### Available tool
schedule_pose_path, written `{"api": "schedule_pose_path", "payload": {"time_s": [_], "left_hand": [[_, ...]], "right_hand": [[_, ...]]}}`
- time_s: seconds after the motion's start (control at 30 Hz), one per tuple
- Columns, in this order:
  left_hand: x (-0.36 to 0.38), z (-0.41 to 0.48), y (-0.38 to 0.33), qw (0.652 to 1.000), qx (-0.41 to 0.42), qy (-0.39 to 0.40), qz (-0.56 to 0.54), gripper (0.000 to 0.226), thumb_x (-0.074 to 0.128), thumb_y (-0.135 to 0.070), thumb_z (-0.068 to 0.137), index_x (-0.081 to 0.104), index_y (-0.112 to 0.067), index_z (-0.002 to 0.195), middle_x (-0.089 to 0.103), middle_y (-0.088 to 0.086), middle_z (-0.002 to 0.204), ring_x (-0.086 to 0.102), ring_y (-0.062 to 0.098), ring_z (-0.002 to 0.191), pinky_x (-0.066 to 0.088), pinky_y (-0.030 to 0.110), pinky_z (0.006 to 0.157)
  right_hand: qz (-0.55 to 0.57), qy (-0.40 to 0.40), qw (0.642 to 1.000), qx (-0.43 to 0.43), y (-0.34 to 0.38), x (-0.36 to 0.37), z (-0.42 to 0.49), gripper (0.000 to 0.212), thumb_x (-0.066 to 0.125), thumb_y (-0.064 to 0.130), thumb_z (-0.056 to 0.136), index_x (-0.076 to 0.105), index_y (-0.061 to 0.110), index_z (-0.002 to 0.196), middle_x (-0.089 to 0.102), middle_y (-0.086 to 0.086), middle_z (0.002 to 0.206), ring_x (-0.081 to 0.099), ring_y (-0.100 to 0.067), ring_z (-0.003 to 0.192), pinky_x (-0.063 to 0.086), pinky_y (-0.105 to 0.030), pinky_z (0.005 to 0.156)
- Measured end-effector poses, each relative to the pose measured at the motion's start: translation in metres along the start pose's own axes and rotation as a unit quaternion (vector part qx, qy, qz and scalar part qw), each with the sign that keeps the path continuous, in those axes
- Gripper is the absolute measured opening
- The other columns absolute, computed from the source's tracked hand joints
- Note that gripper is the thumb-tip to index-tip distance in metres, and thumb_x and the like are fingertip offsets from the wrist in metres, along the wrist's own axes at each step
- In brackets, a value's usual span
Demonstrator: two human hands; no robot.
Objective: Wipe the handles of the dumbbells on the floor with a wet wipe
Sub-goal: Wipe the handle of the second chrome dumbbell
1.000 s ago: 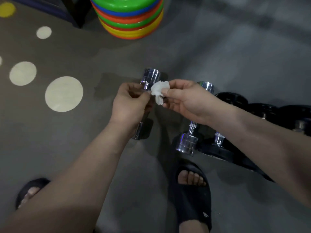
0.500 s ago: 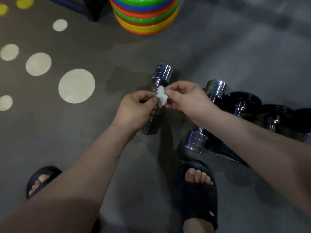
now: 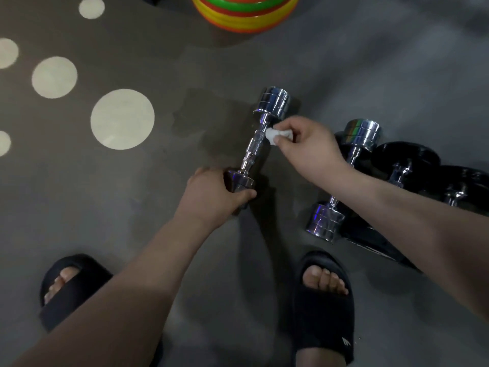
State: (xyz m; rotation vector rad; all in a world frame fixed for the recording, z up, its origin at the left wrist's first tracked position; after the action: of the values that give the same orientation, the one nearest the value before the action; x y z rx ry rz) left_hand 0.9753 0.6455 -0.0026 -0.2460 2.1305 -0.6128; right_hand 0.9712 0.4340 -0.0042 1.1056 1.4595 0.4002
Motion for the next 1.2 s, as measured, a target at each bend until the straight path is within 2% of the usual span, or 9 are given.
{"api": "schedule_pose_path", "payload": {"time_s": [0.1,0.23,0.37,0.53,0.63,0.73,0.93,1.07,1.2], "left_hand": [[-0.002,-0.004,-0.003,0.999,0.028,-0.030,-0.021,0.017,0.078,-0.038,0.080,0.066,-0.034,0.090,0.045,-0.018,0.073,0.047,0.015,0.098,0.028,0.019,0.068],[-0.003,-0.006,-0.004,0.998,0.022,-0.046,-0.037,0.029,0.076,-0.032,0.080,0.050,-0.034,0.069,0.047,-0.014,0.069,0.046,0.016,0.095,0.027,0.020,0.066],[-0.003,-0.004,-0.001,0.999,0.005,-0.028,-0.025,0.032,0.073,-0.031,0.085,0.047,-0.036,0.066,0.044,-0.014,0.069,0.045,0.017,0.091,0.025,0.020,0.065],[0.001,-0.002,0.012,0.996,-0.024,-0.081,-0.025,0.023,0.067,-0.043,0.082,0.056,-0.025,0.091,0.055,0.004,0.093,0.051,0.025,0.100,0.036,0.024,0.076],[0.006,-0.003,0.023,0.996,-0.046,-0.067,0.028,0.060,0.069,-0.062,0.080,0.060,-0.017,0.119,0.053,0.010,0.117,0.045,0.031,0.116,0.037,0.032,0.099],[0.001,-0.002,0.032,0.997,-0.056,-0.043,0.026,0.082,0.072,-0.059,0.082,0.046,-0.015,0.145,0.046,0.012,0.130,0.040,0.034,0.124,0.031,0.032,0.107],[0.006,0.003,0.035,0.996,-0.069,-0.045,-0.018,0.051,0.075,-0.052,0.081,0.057,-0.022,0.118,0.043,0.002,0.112,0.043,0.031,0.118,0.024,0.023,0.087],[0.010,0.003,0.035,0.995,-0.070,-0.064,-0.032,0.046,0.076,-0.052,0.080,0.057,-0.024,0.111,0.045,0.002,0.113,0.041,0.029,0.116,0.021,0.022,0.086],[0.010,0.000,0.034,0.994,-0.066,-0.081,-0.031,0.046,0.075,-0.052,0.080,0.058,-0.025,0.112,0.043,0.000,0.111,0.041,0.029,0.114,0.022,0.021,0.086]], "right_hand": [[-0.089,-0.023,0.992,-0.086,0.016,0.003,0.009,0.019,0.066,0.021,0.092,0.074,0.021,0.110,0.065,-0.001,0.105,0.061,-0.015,0.096,0.042,-0.019,0.083],[-0.175,-0.028,0.976,-0.128,0.023,0.008,0.016,0.023,0.062,0.018,0.095,0.073,0.013,0.114,0.062,-0.012,0.108,0.061,-0.028,0.097,0.040,-0.026,0.081],[-0.192,-0.026,0.967,-0.165,0.029,0.016,0.017,0.024,0.060,0.020,0.095,0.073,0.012,0.113,0.063,-0.014,0.108,0.062,-0.031,0.096,0.046,-0.031,0.083],[-0.236,0.012,0.949,-0.207,0.036,0.033,0.023,0.022,0.057,0.020,0.098,0.073,0.011,0.111,0.063,-0.016,0.114,0.062,-0.034,0.099,0.049,-0.034,0.082],[-0.259,0.042,0.938,-0.225,0.037,0.042,0.026,0.023,0.053,0.020,0.100,0.070,0.011,0.112,0.060,-0.014,0.117,0.060,-0.032,0.100,0.041,-0.027,0.078],[-0.261,0.059,0.933,-0.242,0.043,0.049,0.031,0.020,0.053,0.017,0.100,0.070,0.007,0.104,0.058,-0.016,0.108,0.059,-0.033,0.092,0.041,-0.029,0.074],[-0.267,0.046,0.928,-0.257,0.049,0.058,0.031,0.018,0.057,0.009,0.095,0.072,0.002,0.090,0.057,-0.019,0.095,0.059,-0.037,0.077,0.051,-0.038,0.069],[-0.264,0.118,0.892,-0.347,0.054,0.060,0.017,0.018,0.055,0.008,0.093,0.072,0.002,0.094,0.054,-0.017,0.089,0.056,-0.033,0.071,0.049,-0.036,0.062],[-0.282,0.046,0.912,-0.294,0.054,0.049,0.036,0.021,0.053,0.009,0.092,0.073,0.004,0.093,0.056,-0.020,0.094,0.059,-0.039,0.075,0.050,-0.039,0.064]]}}
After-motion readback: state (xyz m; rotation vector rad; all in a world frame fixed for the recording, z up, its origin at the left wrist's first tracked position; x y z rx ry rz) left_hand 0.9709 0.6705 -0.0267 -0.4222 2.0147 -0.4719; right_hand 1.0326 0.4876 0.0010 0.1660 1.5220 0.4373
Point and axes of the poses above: each hand's wrist, its own z-axis towards the middle knuckle, its own x-axis out of the palm, y = z × x, the point moved 7 cm from there along z, towards the middle knuckle
